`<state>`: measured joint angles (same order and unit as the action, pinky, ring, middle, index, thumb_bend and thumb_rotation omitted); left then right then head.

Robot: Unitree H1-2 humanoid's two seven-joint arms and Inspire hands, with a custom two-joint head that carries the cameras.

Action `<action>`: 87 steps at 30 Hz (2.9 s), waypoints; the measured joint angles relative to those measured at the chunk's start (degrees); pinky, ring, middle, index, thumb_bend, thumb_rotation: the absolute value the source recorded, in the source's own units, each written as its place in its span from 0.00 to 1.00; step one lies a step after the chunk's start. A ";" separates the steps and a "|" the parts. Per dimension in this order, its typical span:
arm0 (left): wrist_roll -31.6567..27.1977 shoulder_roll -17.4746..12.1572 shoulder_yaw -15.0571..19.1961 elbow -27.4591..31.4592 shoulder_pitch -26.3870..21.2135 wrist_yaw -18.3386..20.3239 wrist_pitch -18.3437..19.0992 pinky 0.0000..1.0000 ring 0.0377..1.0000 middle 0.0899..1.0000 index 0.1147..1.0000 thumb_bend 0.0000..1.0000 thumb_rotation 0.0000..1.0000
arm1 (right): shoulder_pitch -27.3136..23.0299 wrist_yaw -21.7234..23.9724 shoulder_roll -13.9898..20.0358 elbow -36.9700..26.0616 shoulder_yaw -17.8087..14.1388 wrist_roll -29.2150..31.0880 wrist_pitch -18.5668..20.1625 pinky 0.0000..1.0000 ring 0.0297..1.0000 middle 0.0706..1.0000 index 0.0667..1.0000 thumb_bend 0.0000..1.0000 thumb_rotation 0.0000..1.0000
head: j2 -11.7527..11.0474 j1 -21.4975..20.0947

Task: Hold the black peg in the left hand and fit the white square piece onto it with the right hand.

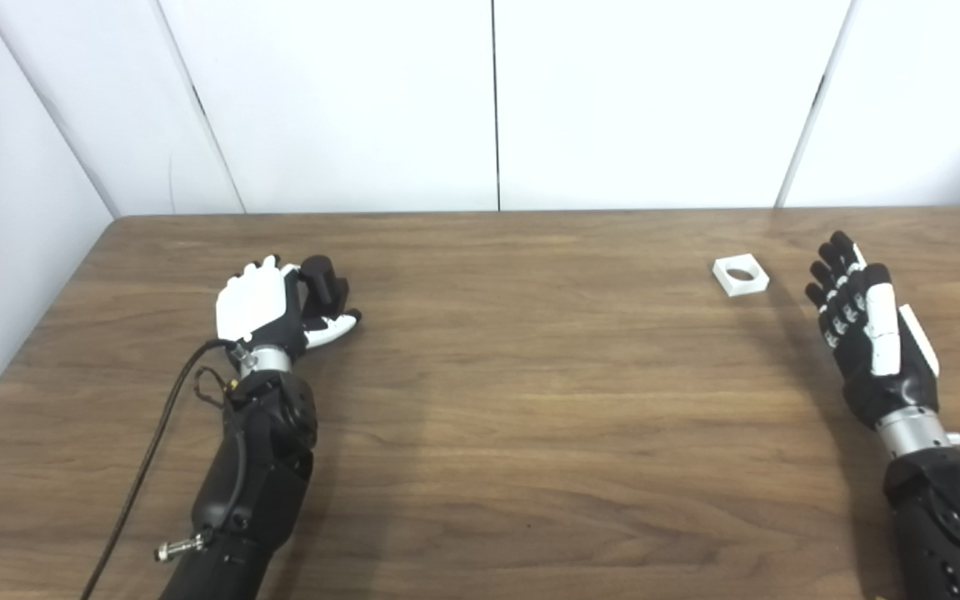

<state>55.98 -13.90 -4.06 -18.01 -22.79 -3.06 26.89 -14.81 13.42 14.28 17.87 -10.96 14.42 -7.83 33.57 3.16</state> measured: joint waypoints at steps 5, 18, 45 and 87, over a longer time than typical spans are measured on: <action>0.99 0.00 0.04 -1.30 -0.90 -0.03 0.00 1.00 1.00 0.97 0.75 0.71 0.52 | 0.00 0.02 0.00 0.02 -0.09 0.12 -0.03 1.00 1.00 1.00 1.00 0.53 1.00 | 0.09 0.17; 4.03 0.11 0.20 -2.28 -1.52 0.03 -0.01 1.00 1.00 0.95 0.71 0.70 0.52 | 0.01 0.22 -0.03 0.06 -0.46 1.28 -0.06 1.00 1.00 1.00 1.00 0.55 1.00 | 0.18 0.79; 4.54 0.29 0.11 -2.22 -2.81 -0.66 -0.44 1.00 1.00 0.92 0.57 0.67 0.15 | -0.64 0.57 0.10 1.22 -0.41 1.39 -0.89 1.00 1.00 1.00 1.00 0.53 1.00 | -0.18 1.06; -1.26 -1.67 -2.85 -1.50 -3.26 -2.98 -0.53 1.00 1.00 0.90 0.42 0.52 0.06 | -0.50 -0.31 0.11 0.91 -0.66 0.91 -1.23 1.00 1.00 1.00 1.00 0.54 1.00 | -0.18 0.70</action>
<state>54.72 -15.56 -6.91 -19.50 -26.05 -6.04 26.36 -15.31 13.11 14.40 18.78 -11.62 15.33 -9.07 33.40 3.87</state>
